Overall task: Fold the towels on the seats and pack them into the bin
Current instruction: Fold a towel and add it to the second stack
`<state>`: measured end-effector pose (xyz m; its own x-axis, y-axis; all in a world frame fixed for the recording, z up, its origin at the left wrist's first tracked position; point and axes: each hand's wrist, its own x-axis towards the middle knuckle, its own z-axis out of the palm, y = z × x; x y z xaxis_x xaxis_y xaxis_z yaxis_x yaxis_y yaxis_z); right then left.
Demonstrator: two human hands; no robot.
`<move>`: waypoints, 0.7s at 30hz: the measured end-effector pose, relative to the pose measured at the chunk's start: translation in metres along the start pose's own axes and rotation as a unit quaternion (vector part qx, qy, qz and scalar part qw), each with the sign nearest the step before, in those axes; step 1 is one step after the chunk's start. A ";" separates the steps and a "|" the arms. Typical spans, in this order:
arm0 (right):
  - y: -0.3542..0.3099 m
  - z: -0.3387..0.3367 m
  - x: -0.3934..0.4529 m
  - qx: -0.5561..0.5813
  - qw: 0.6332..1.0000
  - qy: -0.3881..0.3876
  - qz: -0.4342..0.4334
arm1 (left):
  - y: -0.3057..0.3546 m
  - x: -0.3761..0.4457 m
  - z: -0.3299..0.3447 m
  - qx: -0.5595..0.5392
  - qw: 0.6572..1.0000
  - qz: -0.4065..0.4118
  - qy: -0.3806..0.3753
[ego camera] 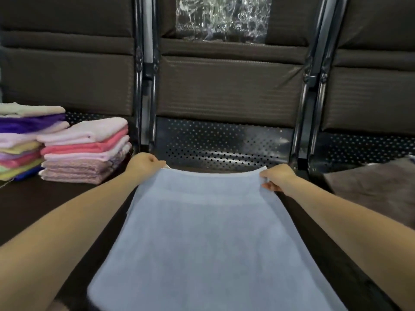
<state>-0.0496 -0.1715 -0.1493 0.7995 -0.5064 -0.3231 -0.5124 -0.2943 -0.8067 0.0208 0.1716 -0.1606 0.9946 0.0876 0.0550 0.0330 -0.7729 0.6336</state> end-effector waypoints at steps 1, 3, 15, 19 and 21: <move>0.007 0.004 0.009 -0.004 1.000 0.006 -0.001 | -0.007 0.007 0.010 0.010 1.000 0.002 -0.002; 0.018 0.009 0.020 0.011 1.000 0.014 -0.006 | -0.014 0.014 0.020 0.027 1.000 0.005 0.009; -0.013 0.019 -0.065 -0.156 0.964 -0.020 -0.216 | 0.000 -0.030 -0.011 -0.066 0.991 -0.098 -0.062; -0.010 0.028 -0.150 -0.175 0.939 -0.177 -0.239 | -0.004 -0.095 -0.028 -0.024 0.989 -0.088 -0.115; 0.002 0.035 -0.190 -0.187 0.919 -0.245 -0.246 | -0.008 -0.127 -0.038 -0.020 0.990 -0.074 -0.120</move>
<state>-0.1920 -0.0477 -0.1069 0.9613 0.1608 -0.2237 -0.0507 -0.6949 -0.7173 -0.1099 0.1901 -0.1434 0.9739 0.0421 -0.2231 0.1809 -0.7375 0.6507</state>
